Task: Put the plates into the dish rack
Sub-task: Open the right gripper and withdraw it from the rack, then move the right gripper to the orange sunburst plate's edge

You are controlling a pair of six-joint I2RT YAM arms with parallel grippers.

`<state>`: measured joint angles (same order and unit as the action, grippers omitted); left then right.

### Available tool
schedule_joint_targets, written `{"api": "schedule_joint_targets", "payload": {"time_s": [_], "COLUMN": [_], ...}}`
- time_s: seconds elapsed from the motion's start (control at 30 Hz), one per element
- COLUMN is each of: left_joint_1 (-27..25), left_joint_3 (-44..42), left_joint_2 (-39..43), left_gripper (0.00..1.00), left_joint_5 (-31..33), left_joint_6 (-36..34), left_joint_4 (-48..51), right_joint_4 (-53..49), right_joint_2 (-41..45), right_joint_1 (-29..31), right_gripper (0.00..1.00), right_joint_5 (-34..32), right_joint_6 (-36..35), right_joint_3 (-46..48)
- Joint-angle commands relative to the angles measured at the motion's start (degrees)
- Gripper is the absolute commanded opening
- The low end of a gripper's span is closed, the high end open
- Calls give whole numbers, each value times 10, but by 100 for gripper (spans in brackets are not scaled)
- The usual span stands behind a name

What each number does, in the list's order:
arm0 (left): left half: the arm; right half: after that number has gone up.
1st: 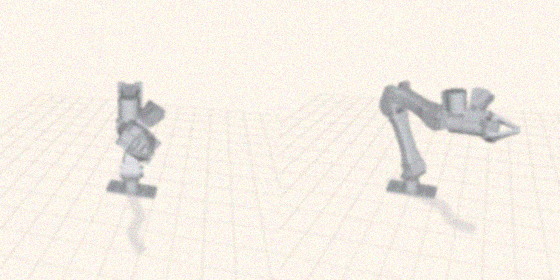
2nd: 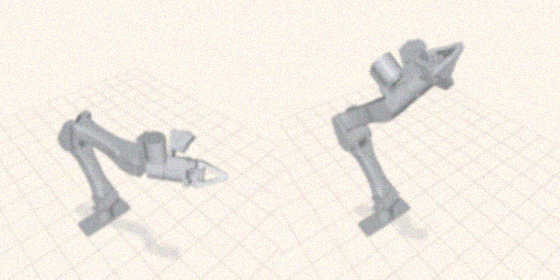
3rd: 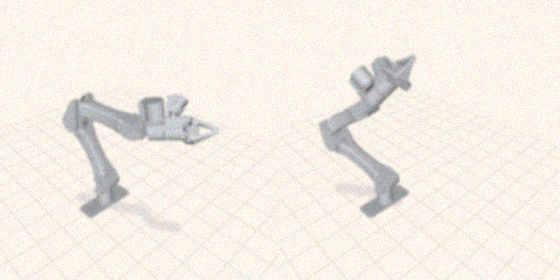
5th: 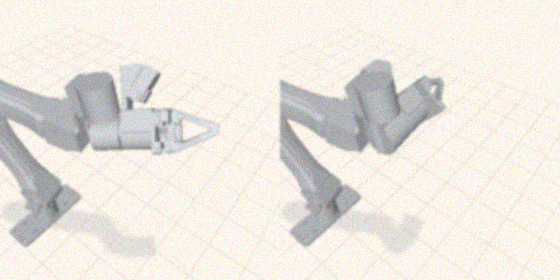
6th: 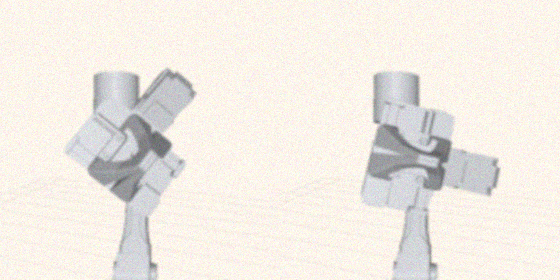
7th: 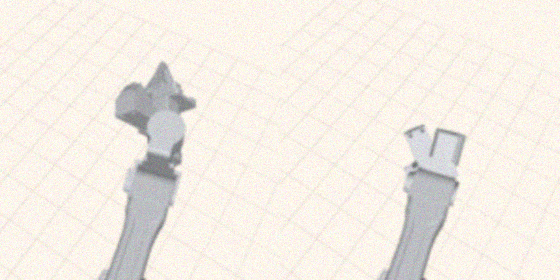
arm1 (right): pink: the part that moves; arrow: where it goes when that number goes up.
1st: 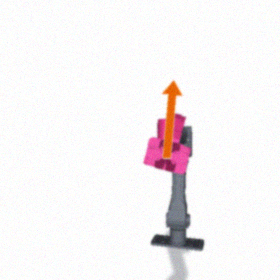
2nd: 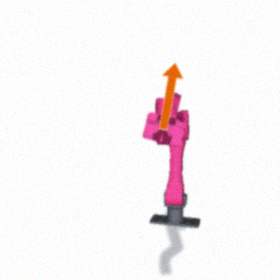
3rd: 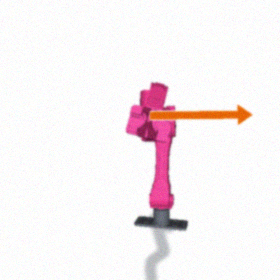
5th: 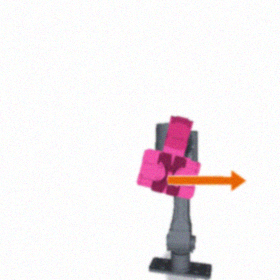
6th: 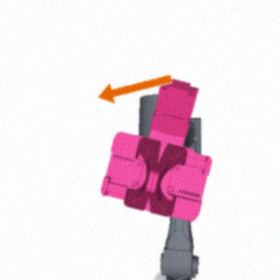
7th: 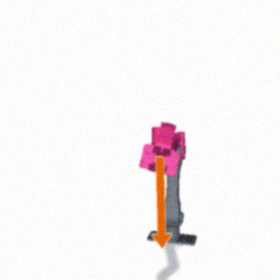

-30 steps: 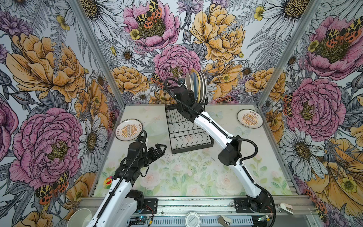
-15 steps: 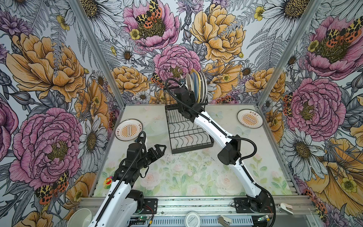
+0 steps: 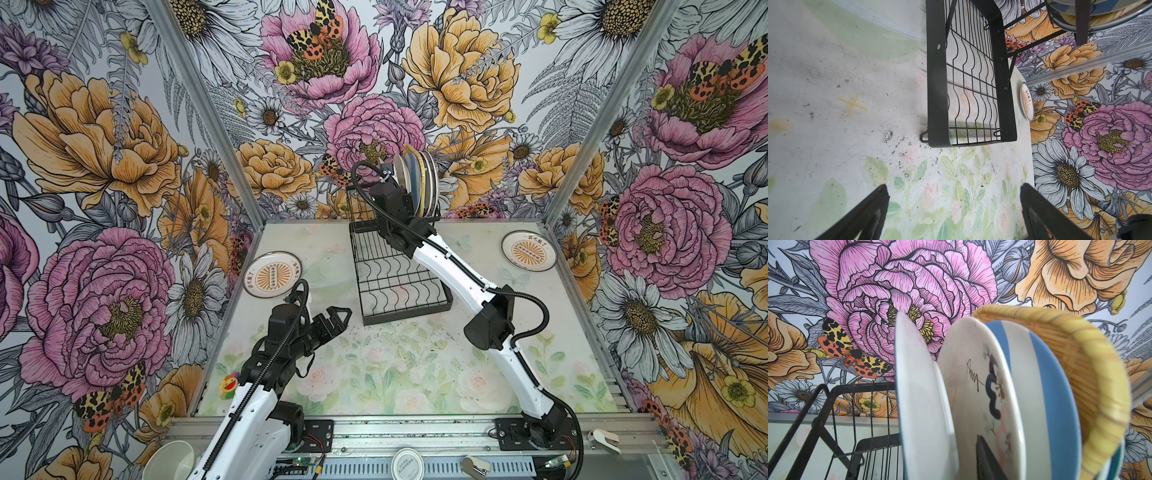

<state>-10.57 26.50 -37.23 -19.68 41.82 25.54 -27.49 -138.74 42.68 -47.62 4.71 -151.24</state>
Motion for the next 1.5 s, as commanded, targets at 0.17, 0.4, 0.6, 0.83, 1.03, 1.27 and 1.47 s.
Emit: {"api": "schedule_joint_targets", "payload": {"time_s": [0.17, 0.4, 0.6, 0.83, 1.03, 1.27, 1.47], "left_joint_1": [7, 8, 8, 7, 6, -1, -13], "left_joint_3": [-6, -5, -7, -10, -10, -14, -17], "left_joint_2": [9, 12, 16, 16, 15, 16, 9], "left_gripper": [99, 99, 99, 99, 99, 99, 99], "left_joint_5": [9, 10, 10, 12, 11, 12, 21], "left_joint_6": [2, 4, 7, 8, 8, 12, 12], "left_joint_4": [0, -1, -1, -1, -1, -1, -6], "right_joint_4": [9, 9, 9, -2, -10, -26, -30], "right_joint_2": [87, 133, 197, 295, 391, 514, 558], "right_joint_1": [-2, 2, 7, 7, 4, -62, -187], "right_gripper": [35, 36, 37, 38, 38, 38, 39], "right_joint_5": [-6, 6, 36, 84, 114, 185, 296], "right_joint_6": [-6, -1, 23, 71, 102, 172, 224], "right_joint_3": [37, 83, 161, 289, 417, 601, 710]}}
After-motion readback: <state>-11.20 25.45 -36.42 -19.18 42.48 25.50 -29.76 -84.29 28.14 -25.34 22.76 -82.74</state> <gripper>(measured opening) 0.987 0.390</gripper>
